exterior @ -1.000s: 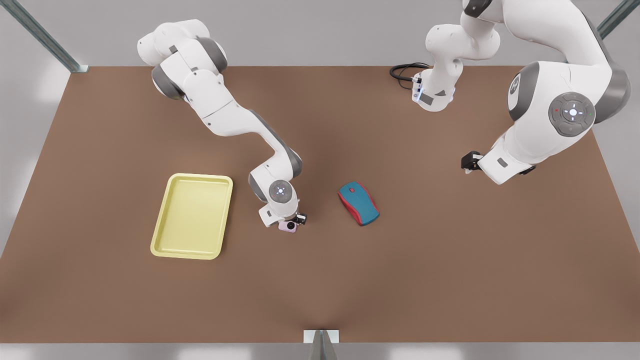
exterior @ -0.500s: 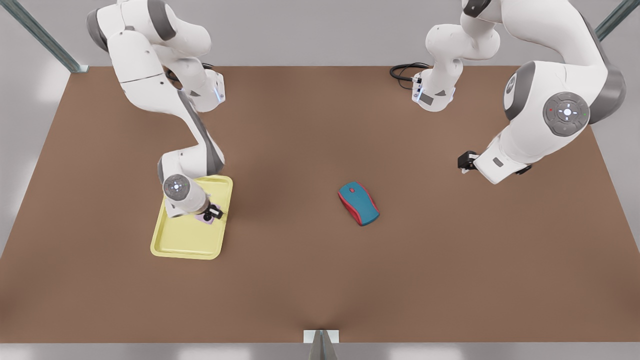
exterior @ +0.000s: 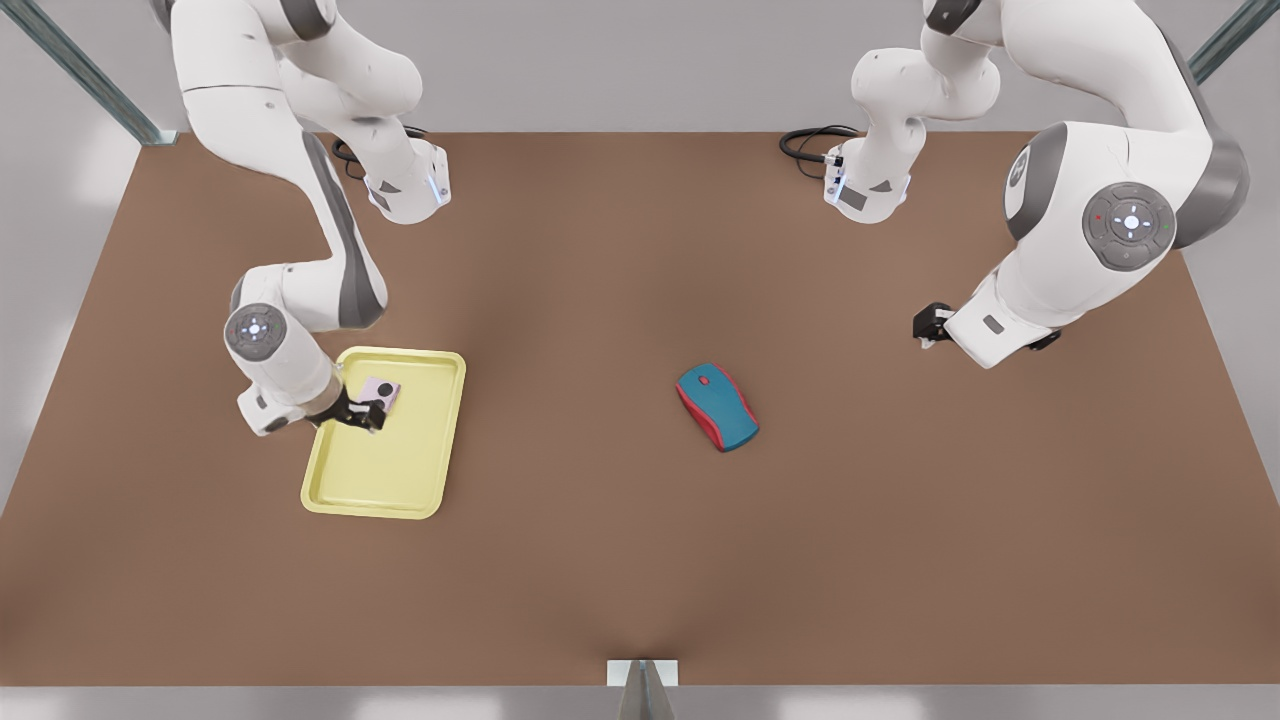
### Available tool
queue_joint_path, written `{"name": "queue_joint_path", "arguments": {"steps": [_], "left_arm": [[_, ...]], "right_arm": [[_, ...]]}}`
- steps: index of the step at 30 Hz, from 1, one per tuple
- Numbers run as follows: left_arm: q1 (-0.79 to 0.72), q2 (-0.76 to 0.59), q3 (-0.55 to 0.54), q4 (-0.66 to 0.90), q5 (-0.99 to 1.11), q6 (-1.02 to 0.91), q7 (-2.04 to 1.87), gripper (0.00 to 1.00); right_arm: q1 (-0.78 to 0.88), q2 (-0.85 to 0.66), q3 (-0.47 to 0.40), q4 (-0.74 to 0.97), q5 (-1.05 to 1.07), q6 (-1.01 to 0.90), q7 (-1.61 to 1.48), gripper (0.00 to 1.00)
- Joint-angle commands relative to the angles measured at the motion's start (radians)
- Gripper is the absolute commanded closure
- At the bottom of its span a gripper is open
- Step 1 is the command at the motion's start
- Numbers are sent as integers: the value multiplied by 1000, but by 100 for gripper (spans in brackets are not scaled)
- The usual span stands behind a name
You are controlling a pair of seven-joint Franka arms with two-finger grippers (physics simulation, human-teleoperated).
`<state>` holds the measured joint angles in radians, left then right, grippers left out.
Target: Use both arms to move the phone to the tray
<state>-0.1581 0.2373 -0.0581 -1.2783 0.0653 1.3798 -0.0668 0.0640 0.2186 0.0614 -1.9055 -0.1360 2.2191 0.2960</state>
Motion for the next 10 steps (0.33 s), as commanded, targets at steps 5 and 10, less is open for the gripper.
{"name": "queue_joint_path", "arguments": {"steps": [5,10], "left_arm": [[0,-1,0,0,2,2,-4,0],[0,-1,0,0,2,2,-5,0]], "right_arm": [[-38,-33,-29,454,30,-680,-457,0],[-52,-10,-114,548,27,-635,-457,0]]}}
